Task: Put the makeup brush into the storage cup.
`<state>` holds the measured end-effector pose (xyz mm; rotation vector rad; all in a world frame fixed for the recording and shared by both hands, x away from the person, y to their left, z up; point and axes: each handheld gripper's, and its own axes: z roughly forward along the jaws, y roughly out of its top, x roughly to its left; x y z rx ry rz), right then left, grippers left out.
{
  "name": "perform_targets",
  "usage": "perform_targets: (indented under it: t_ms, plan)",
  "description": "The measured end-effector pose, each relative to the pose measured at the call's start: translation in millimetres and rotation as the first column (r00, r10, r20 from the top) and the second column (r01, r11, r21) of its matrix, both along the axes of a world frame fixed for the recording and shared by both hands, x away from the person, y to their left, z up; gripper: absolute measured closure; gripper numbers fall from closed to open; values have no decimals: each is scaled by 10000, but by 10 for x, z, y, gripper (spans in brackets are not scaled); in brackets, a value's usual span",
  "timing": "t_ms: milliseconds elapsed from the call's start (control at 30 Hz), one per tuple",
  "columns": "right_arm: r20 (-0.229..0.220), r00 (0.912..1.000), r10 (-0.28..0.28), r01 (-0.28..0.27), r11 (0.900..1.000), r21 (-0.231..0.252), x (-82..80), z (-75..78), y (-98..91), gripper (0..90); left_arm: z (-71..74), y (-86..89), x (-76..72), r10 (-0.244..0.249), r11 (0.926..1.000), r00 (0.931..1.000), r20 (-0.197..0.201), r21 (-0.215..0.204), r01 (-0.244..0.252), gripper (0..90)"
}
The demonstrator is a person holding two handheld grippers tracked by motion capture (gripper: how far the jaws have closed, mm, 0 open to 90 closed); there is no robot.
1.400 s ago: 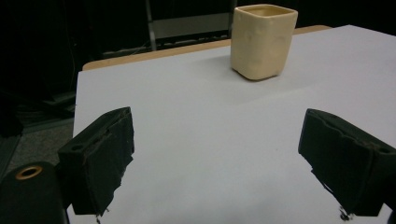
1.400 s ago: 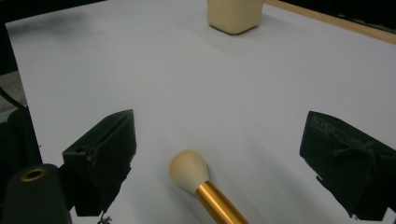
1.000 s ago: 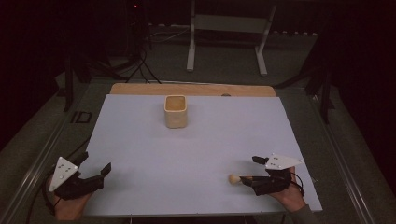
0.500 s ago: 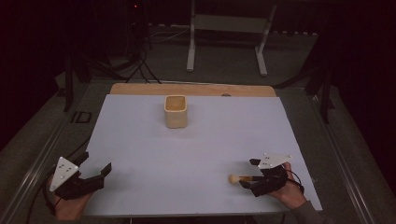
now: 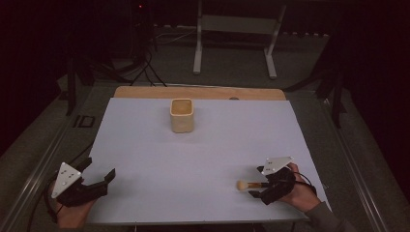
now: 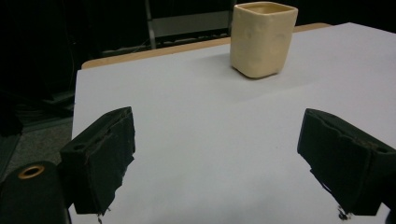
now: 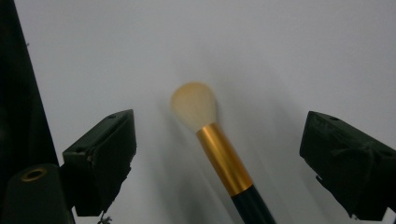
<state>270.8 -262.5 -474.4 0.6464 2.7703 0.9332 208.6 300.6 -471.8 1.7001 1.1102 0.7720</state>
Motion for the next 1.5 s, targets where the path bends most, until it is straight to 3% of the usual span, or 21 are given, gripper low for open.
perform_targets:
  t_ms: [300,533,700,833,1033,1400,1500]
  plan:
    - [-507,9970,578,-631,9917,-1119,51,-16,55,107,0,-3,0,-39,10000,10000,9,-4,39,122]
    - [-670,9946,796,-891,9842,-1534,76,17,61,110,2,-3,-2,-44,10000,10000,25,4,44,123]
    - [-957,9909,951,-1128,9729,-2019,94,13,70,110,3,-3,-3,-29,10000,10000,34,-11,29,122]
    - [-955,9897,1070,-1254,9685,-2149,94,28,86,110,2,-3,-2,-30,10000,10000,26,-4,30,123]
    - [-903,9899,1091,-1260,9698,-2090,107,45,93,135,2,-1,-2,-33,10000,10000,26,-18,33,123]
    - [-1074,9880,1114,-1327,9670,-2176,135,-26,131,153,2,-3,-2,-35,10000,10000,21,-4,35,123]
    - [-1093,9871,1166,-1396,9621,-2344,142,-45,146,198,3,-3,-2,-30,10000,10000,31,-18,30,123]
